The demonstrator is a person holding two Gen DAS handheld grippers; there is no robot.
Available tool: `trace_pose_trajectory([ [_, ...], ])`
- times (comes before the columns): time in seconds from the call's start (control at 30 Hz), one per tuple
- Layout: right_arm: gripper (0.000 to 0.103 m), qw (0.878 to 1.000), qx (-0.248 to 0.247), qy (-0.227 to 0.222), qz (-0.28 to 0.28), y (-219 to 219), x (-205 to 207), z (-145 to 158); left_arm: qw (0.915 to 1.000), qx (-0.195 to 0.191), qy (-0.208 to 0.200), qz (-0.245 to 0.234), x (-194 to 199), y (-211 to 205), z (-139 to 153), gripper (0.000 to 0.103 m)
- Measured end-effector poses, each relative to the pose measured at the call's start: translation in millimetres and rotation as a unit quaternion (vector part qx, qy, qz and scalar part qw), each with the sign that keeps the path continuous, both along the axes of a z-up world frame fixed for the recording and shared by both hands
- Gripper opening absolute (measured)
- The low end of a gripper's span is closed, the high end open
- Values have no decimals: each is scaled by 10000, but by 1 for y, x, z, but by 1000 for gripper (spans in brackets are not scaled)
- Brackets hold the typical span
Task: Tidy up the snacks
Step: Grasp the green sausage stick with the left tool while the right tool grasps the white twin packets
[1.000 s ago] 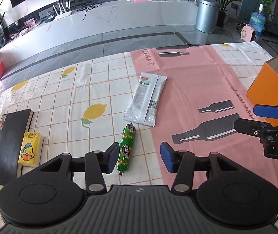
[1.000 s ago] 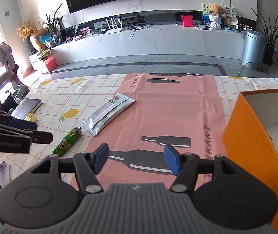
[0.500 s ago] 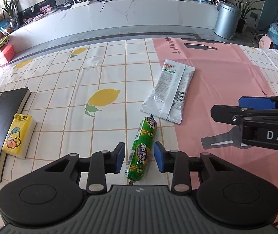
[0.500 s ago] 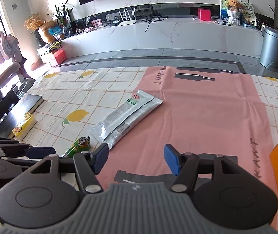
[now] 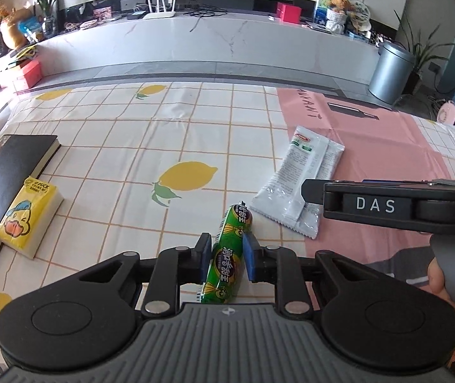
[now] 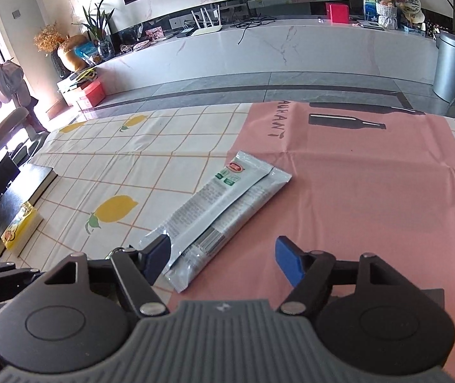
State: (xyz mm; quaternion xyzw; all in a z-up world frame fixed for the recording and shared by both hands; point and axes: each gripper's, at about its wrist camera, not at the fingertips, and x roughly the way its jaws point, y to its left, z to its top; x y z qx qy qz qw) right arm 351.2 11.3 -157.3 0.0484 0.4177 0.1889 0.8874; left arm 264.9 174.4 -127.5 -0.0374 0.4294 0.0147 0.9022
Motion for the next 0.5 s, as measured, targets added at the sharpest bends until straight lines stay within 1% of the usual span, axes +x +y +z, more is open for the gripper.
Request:
trace_pose_trajectory([
  [0.07,71,10000,10,47,-42,5,8,-4,10000,-73,-63,18,0,3,-1,26],
  [0.13,72,9999,0,83,-98,10,15,-8,9999,-71,-102,-63,-1,3,-2,26],
  [0.2,74,9999,-31,41,-122,15,19,-9,9998,-103,-131,-94,-1,4,-3,27],
  [0.27,75,9999,-25,25,-139,20,23,-9,9997,-189,-112,-104,-1,7,-4,32],
  [0.33,76,9999,-72,-6,-133,27,25,-9,9995,-280,-55,-135,-1,8,-5,40],
  [0.4,79,9998,-148,-49,-123,33,27,-10,9994,-289,-3,-163,-2,8,-9,41],
  [0.5,80,9993,-332,-174,-79,46,28,-12,9996,-275,50,-94,-2,9,-13,41],
])
